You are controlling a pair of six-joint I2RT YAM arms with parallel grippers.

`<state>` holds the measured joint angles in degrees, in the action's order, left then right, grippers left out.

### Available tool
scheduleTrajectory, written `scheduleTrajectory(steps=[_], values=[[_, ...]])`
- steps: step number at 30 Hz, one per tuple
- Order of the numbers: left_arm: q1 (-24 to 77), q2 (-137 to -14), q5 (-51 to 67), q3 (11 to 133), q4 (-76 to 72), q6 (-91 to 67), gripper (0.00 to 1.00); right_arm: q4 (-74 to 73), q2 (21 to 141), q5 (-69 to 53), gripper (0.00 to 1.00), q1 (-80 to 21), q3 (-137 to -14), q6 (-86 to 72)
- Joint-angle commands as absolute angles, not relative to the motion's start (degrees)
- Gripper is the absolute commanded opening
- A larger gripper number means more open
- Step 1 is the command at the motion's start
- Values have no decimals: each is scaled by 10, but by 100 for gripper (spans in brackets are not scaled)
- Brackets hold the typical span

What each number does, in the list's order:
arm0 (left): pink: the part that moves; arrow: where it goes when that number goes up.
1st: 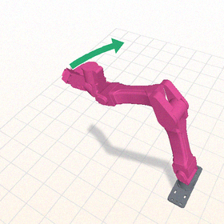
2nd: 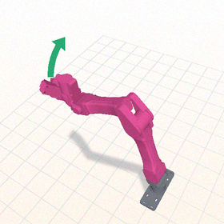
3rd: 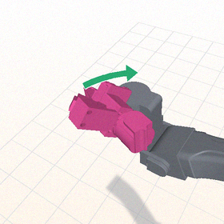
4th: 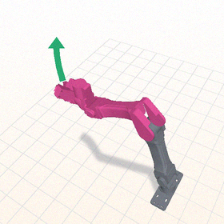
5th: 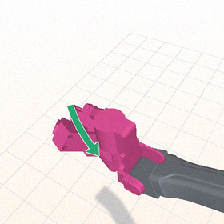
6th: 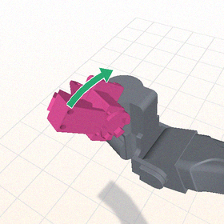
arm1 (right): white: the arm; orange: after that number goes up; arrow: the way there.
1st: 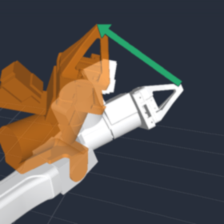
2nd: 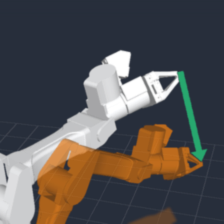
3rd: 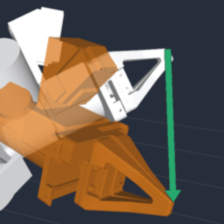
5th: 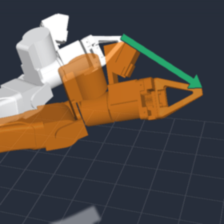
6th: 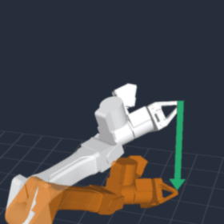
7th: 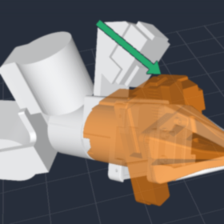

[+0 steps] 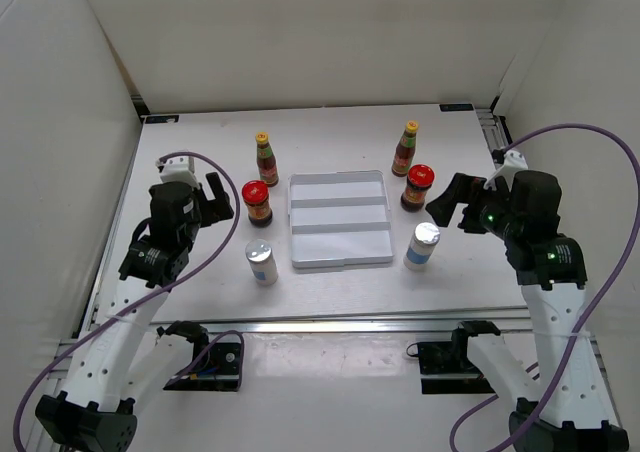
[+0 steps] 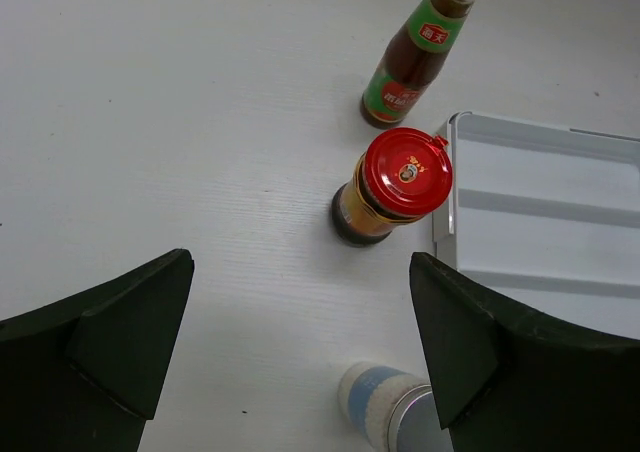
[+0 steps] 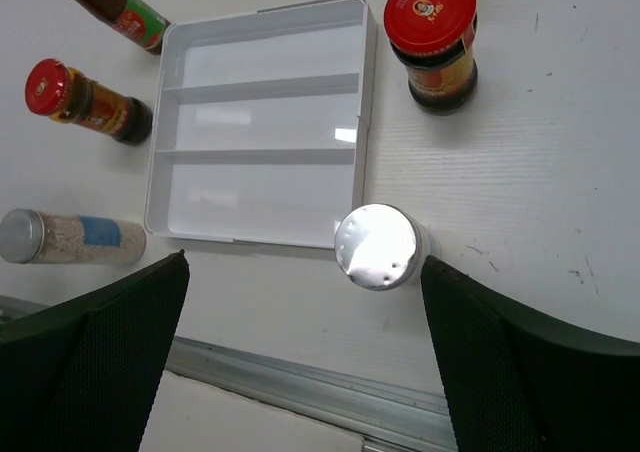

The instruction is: Organize the condiment bottles

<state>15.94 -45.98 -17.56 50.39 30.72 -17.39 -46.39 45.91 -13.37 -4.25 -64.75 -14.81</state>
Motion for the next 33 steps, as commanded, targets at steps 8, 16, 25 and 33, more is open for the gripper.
scheduleTrajectory(steps=[8,16,25,33], values=[[172,-452,-196,511,289,-175,100,-388,505,-248,100,-44,-661,-164],[178,-457,-209,504,289,-187,100,-376,529,-296,100,-54,-656,-151],[178,-457,-156,487,262,-199,100,-468,586,-120,100,-136,-650,-156],[178,-463,-137,479,232,-199,100,-488,606,18,100,-201,-609,-202]])
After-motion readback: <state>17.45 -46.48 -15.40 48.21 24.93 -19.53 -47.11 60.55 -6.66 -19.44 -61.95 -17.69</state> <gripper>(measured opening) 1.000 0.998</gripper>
